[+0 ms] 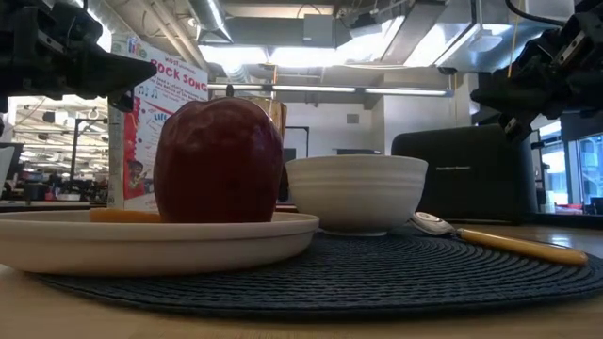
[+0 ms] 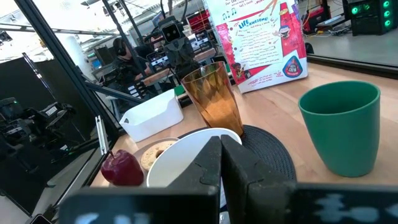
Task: Arrange a breakfast setting
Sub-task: Return to Home Position
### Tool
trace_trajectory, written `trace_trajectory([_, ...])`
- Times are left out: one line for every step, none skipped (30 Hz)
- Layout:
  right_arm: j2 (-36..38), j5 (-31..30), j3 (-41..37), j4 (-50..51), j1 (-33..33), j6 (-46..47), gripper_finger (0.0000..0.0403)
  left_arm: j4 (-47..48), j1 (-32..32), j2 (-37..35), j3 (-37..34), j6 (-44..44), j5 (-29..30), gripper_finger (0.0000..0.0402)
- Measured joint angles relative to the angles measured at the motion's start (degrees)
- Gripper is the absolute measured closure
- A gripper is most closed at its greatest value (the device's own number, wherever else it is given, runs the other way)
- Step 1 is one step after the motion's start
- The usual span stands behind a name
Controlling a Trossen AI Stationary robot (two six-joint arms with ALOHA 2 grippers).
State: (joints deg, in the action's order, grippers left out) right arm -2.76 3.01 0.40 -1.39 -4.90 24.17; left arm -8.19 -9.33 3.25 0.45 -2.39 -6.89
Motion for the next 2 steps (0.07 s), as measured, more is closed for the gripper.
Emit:
trace_trajectory([0.0,0.0,0.0,0.0,0.01,0.0,0.0402,0.0,0.0,0.02,0.0,0.0,0.01,0.0401])
trace_trajectory([0.02,0.0,0.0,0.0,0.01,-0.01,0.0402,0.0,0.0,0.02,0.0,0.0,0.01,0.0401])
